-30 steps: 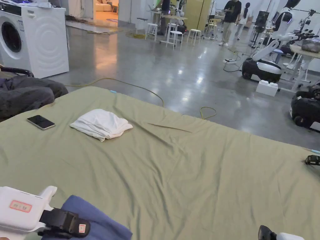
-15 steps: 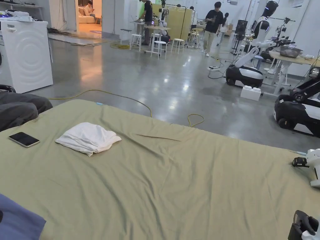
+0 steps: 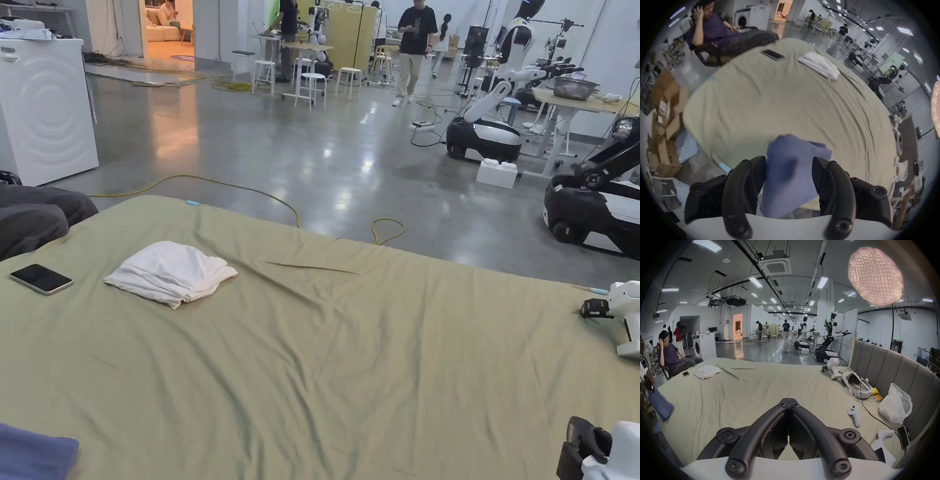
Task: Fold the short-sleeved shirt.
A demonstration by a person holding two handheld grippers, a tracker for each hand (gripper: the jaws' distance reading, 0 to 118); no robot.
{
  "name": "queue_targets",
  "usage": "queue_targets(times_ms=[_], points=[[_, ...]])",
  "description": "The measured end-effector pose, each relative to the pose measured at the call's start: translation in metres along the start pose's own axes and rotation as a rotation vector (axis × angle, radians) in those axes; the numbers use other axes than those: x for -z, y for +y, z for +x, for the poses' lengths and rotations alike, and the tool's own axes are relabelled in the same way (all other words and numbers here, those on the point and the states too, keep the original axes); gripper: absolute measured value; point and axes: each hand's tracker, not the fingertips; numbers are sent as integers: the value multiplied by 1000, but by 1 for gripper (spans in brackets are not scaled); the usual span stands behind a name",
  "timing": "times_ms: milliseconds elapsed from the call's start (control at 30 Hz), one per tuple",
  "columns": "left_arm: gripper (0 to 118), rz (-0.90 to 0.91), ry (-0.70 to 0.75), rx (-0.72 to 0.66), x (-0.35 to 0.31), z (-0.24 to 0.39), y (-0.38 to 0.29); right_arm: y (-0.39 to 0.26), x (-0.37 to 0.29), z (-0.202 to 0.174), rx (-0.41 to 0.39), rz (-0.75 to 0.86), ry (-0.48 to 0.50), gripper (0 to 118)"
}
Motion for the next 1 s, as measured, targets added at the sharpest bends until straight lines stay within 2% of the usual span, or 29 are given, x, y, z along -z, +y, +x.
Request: queue_targets(times_ms=[100, 200, 433, 533, 700, 800, 1000], points=[[65, 108, 88, 17, -16, 3, 2, -3, 0, 1, 6, -3, 4, 0], [65, 166, 96, 17, -24, 3, 6, -7, -1, 4, 15, -7, 7, 0], [63, 266, -73, 98, -21, 63, -26, -16, -5, 10, 51, -13, 9, 0], [63, 306, -182, 158, -5, 104, -49, -19, -8, 11, 60, -14, 10, 0], [61, 397, -178, 272, 16, 208, -106, -22, -10, 14, 73, -3, 3, 0], [44, 484, -125, 326, 24, 263, -130, -21, -11, 15, 77, 9, 1, 0], [26, 683, -118, 400, 19, 365, -175, -12, -13, 10, 68, 40, 0, 0]])
